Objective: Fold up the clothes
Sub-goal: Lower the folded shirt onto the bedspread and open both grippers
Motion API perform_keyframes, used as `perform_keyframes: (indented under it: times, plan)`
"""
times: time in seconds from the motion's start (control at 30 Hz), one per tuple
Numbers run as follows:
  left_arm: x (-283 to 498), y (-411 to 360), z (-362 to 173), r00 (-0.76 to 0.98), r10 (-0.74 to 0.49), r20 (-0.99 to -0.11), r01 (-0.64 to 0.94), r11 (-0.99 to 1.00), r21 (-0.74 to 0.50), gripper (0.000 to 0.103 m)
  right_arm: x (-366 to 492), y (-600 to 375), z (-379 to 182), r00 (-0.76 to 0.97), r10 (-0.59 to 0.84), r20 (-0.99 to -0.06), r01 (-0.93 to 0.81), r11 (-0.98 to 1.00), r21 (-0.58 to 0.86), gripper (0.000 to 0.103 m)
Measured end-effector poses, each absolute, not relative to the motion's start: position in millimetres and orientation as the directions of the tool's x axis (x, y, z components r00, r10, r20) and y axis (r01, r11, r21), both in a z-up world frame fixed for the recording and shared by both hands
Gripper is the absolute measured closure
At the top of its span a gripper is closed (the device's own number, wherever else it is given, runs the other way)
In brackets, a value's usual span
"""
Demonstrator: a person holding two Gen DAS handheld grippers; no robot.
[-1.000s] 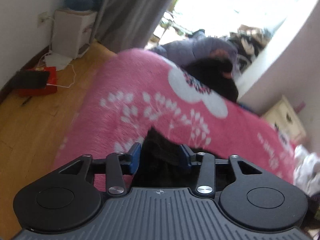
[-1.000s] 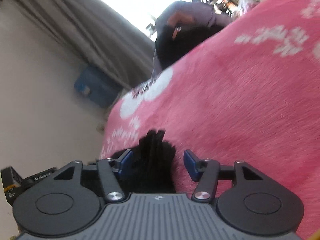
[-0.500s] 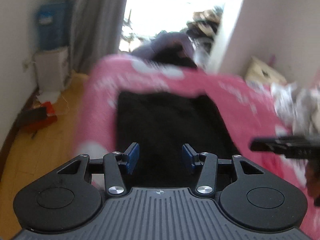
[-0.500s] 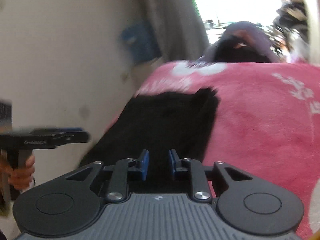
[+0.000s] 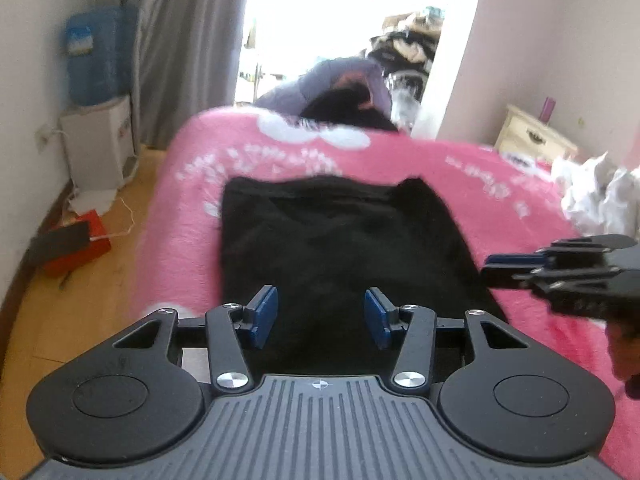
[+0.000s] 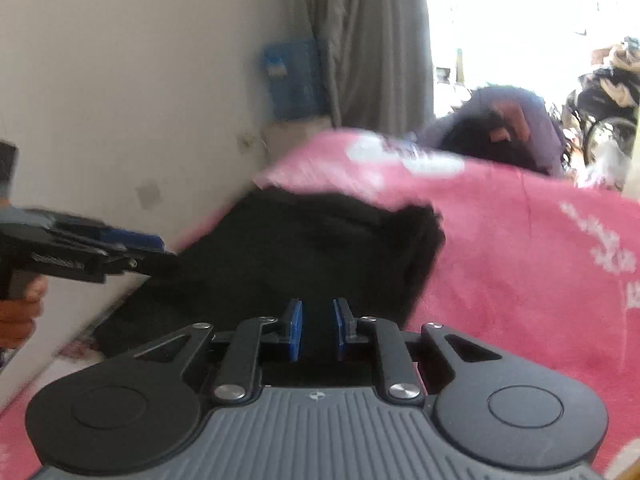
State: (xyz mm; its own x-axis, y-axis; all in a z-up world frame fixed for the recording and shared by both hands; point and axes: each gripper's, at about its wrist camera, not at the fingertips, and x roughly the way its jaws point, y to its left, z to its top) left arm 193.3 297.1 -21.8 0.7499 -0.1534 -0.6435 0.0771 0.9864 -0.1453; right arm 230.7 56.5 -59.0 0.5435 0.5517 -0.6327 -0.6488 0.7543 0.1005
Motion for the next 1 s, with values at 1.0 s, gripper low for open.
perform_keyframes:
  times: [1.0]
  plan:
    - [339.2,308.3,-33.4,0.773,-0.105,-0.626,-0.127,0.941,-0.315,0.052,355.3,65.1,-65.0,0.614,0.558,-0.558,-0.411,0.830,0.378,0.089]
